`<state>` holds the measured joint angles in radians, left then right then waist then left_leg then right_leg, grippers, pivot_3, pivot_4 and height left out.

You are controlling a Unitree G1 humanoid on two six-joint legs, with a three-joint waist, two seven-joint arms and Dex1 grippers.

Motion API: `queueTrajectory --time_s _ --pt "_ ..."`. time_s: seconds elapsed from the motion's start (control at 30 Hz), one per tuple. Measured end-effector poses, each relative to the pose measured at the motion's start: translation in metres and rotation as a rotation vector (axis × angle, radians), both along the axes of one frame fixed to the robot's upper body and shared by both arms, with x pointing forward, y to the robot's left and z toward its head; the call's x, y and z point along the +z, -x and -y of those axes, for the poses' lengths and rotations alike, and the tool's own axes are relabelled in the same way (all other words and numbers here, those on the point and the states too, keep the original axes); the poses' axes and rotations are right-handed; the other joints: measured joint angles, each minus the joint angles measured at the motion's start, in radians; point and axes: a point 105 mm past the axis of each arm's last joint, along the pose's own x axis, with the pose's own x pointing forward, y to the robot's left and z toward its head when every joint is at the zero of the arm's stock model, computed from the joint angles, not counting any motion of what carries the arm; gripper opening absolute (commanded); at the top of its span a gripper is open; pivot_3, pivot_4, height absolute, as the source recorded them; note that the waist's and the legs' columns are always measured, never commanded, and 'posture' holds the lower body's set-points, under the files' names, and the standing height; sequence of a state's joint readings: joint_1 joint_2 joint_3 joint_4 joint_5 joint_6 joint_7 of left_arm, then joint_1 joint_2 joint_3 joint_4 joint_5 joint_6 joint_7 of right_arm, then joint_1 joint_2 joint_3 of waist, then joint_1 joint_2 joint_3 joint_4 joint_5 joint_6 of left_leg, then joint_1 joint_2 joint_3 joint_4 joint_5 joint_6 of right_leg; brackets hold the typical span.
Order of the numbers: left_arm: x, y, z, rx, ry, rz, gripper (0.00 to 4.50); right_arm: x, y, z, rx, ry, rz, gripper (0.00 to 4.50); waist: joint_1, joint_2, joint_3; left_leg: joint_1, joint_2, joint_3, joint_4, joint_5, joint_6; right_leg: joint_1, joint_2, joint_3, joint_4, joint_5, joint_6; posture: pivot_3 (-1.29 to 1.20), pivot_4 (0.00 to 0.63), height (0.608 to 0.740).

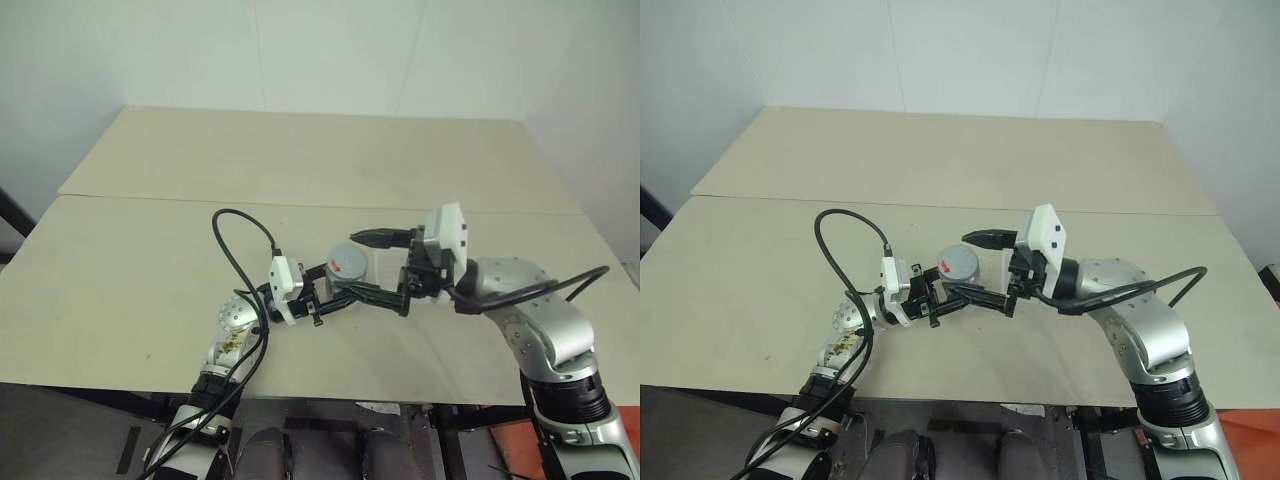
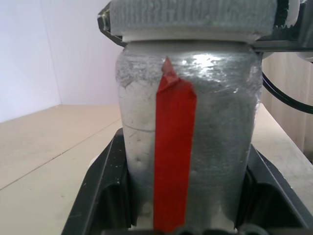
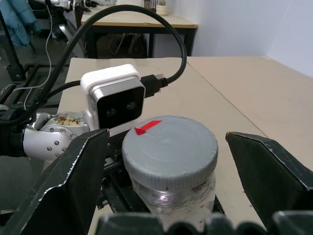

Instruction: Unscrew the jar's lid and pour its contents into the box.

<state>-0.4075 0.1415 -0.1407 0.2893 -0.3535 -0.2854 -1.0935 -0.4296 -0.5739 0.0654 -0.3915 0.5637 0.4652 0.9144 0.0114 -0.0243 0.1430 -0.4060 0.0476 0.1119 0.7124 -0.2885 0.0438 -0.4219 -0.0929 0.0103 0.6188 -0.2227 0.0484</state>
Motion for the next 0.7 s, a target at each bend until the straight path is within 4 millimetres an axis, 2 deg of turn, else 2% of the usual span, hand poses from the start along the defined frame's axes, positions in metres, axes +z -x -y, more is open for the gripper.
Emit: queueTrajectory --time_s 0.27,0.3,0.37,0.7 --pt "0.0001 -0.0004 -0.0002 0.004 0.001 -0.001 2.04 -0.0006 -0.001 0.0005 -0.009 0.007 0.004 4.45 0.0 0.0 0.0 0.0 0.0 0.0 0.0 0.0 0.0 0.0 0.0 0.0 0.0 0.0 0.0 0.0 0.15 0.74" --pt "0.0001 -0.0004 -0.0002 0.004 0.001 -0.001 2.04 -0.0007 -0.0011 0.0006 -0.009 0.007 0.003 4.06 0.0 0.0 0.0 0.0 0.0 0.0 0.0 0.0 0.0 0.0 0.0 0.0 0.0 0.0 0.0 0.0 0.15 0.74" --pt "0.0001 -0.0004 -0.0002 0.004 0.001 -0.001 2.04 -0.0009 -0.0013 0.0007 -0.01 0.007 0.002 3.57 0.0 0.0 0.0 0.0 0.0 0.0 0.0 0.0 0.0 0.0 0.0 0.0 0.0 0.0 0.0 0.0 0.15 0.74" --pt "0.0 -0.0007 -0.0008 0.006 -0.001 -0.001 2.04 -0.0022 -0.0042 0.0001 -0.029 0.012 0.016 3.57 0.0 0.0 0.0 0.0 0.0 0.0 0.0 0.0 0.0 0.0 0.0 0.0 0.0 0.0 0.0 0.0 0.15 0.74"
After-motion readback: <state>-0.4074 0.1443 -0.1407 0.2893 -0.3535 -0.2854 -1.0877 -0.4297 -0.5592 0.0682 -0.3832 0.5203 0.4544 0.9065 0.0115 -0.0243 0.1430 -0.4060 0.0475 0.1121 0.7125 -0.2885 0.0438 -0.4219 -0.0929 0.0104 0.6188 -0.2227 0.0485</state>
